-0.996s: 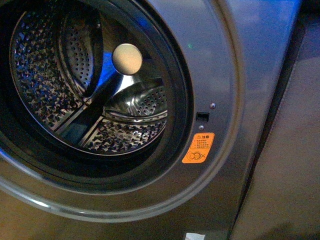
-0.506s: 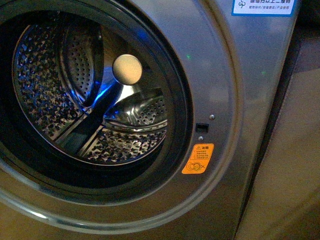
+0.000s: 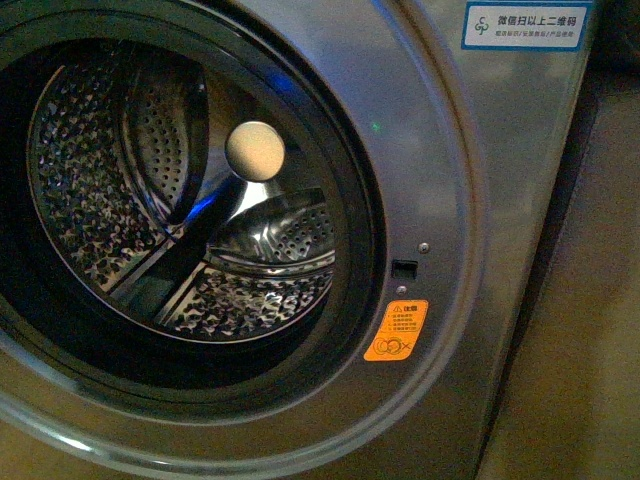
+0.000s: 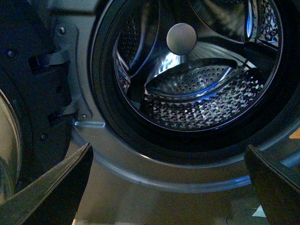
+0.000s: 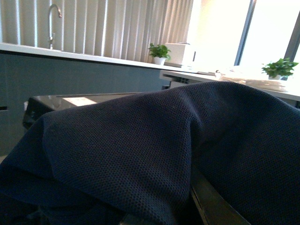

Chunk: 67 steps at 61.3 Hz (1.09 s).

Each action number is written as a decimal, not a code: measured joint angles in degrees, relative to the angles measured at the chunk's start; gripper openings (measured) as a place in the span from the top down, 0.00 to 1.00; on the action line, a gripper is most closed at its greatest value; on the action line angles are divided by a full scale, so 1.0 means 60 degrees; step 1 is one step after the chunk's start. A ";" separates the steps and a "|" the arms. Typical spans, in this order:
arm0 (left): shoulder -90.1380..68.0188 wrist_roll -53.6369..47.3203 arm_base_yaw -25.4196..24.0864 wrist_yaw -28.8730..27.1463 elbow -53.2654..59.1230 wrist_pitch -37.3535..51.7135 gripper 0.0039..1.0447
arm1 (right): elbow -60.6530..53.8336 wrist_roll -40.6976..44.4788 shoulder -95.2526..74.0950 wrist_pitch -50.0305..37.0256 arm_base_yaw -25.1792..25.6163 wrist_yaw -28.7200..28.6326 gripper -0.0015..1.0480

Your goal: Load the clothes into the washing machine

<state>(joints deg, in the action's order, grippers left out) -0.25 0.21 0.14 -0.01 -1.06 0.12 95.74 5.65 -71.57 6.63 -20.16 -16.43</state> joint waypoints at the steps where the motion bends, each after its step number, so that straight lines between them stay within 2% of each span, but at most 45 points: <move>1: 0.0000 0.0000 0.0000 0.0000 0.0000 0.0000 0.06 | -0.0004 0.0011 -0.0011 0.0007 -0.0062 -0.0011 0.95; 34: -0.0004 0.0000 0.0000 0.0011 0.0000 0.0000 0.06 | 0.0018 0.0058 -0.0018 0.0015 -0.0146 0.0047 0.95; 37: -0.0160 0.0197 -0.0313 0.0962 -0.0004 0.0182 0.06 | 0.0018 0.0058 -0.0018 0.0015 -0.0146 0.0044 0.95; 39: -0.0663 0.0441 -0.0943 0.2262 -0.0036 0.0812 0.06 | 0.0018 0.0062 -0.0018 0.0015 -0.0146 0.0047 0.95; 42: -0.1625 0.0692 -0.1752 0.3563 -0.0211 0.1872 0.06 | 0.0018 0.0062 -0.0018 0.0015 -0.0146 0.0047 0.95; 45: -0.2725 0.1024 -0.2408 0.4448 -0.0637 0.3005 0.06 | 0.0018 0.0062 -0.0018 0.0015 -0.0149 0.0033 0.95; 48: -0.3577 0.1158 -0.2659 0.4812 -0.1147 0.3858 0.06 | 0.0018 0.0062 -0.0018 0.0015 -0.0149 0.0044 0.95; 52: -0.5085 0.1468 -0.2579 0.5202 -0.2397 0.5144 0.06 | 0.0018 0.0062 -0.0018 0.0015 -0.0146 0.0047 0.95; 56: -0.6258 0.1523 -0.2186 0.5278 -0.3636 0.5752 0.06 | 0.0018 0.0062 -0.0018 0.0015 -0.0146 0.0044 0.95; 67: -0.8007 0.1698 -0.0736 0.5683 -0.5872 0.5978 0.06 | 0.0018 0.0062 -0.0018 0.0015 -0.0146 0.0044 0.95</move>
<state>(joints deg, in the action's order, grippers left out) -48.29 10.39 -4.27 34.09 -36.29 35.99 95.85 6.02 -71.68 6.72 -21.04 -16.16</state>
